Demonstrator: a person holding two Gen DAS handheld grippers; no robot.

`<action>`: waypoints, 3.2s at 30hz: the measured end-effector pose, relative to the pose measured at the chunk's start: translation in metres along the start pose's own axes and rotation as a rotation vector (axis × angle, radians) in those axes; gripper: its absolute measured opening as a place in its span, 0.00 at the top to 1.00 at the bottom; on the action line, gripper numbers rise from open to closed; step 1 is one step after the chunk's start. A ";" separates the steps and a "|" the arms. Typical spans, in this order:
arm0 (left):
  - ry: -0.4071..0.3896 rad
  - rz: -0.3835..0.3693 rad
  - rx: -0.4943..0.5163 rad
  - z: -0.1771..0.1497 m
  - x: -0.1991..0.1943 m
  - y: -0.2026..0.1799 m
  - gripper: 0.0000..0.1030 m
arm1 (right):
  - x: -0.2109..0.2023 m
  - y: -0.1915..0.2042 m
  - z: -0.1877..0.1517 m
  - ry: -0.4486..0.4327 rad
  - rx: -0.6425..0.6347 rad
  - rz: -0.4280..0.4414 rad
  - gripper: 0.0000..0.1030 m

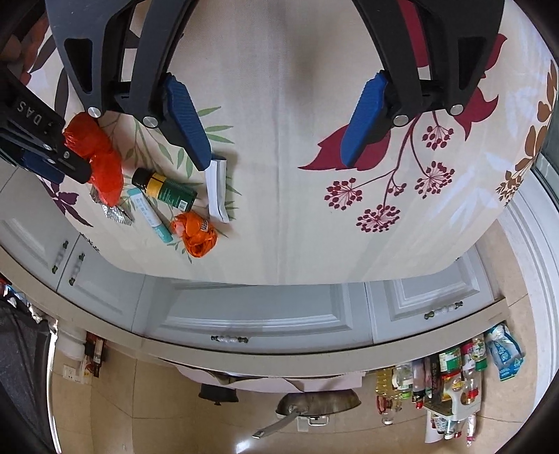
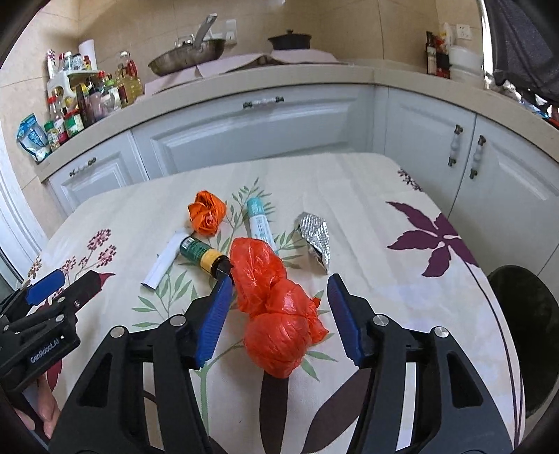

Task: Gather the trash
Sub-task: 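Grasp the bundle of orange plastic bags with the right tool and lift it, then grasp the white tube with the left tool while the right tool carries the orange bags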

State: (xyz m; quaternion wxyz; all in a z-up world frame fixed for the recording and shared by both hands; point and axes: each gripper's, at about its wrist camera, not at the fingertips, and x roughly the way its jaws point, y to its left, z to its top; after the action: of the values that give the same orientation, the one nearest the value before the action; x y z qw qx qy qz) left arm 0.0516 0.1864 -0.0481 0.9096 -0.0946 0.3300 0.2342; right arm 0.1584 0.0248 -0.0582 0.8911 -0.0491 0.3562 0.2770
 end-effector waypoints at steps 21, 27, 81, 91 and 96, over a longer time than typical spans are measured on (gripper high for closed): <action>0.061 -0.021 0.049 0.007 0.023 -0.022 0.25 | 0.011 -0.008 -0.008 0.068 -0.031 0.020 0.62; 0.098 -0.037 0.063 0.012 0.042 -0.033 0.30 | -0.003 -0.030 -0.004 0.012 0.000 -0.014 0.62; -0.153 -0.300 0.168 0.007 -0.085 -0.123 0.91 | -0.146 -0.136 -0.041 -0.289 0.159 -0.279 0.62; -0.167 -0.415 0.250 -0.005 -0.098 -0.189 0.91 | -0.175 -0.178 -0.061 -0.314 0.218 -0.388 0.62; -0.154 -0.464 0.280 -0.010 -0.098 -0.217 0.91 | -0.185 -0.198 -0.071 -0.316 0.248 -0.431 0.62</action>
State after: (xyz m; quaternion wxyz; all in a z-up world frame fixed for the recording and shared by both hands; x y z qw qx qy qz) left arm 0.0863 -0.0423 0.0113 0.9655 -0.0228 0.2586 -0.0217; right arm 0.1106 -0.2468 -0.0104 0.9730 0.0297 0.2254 0.0400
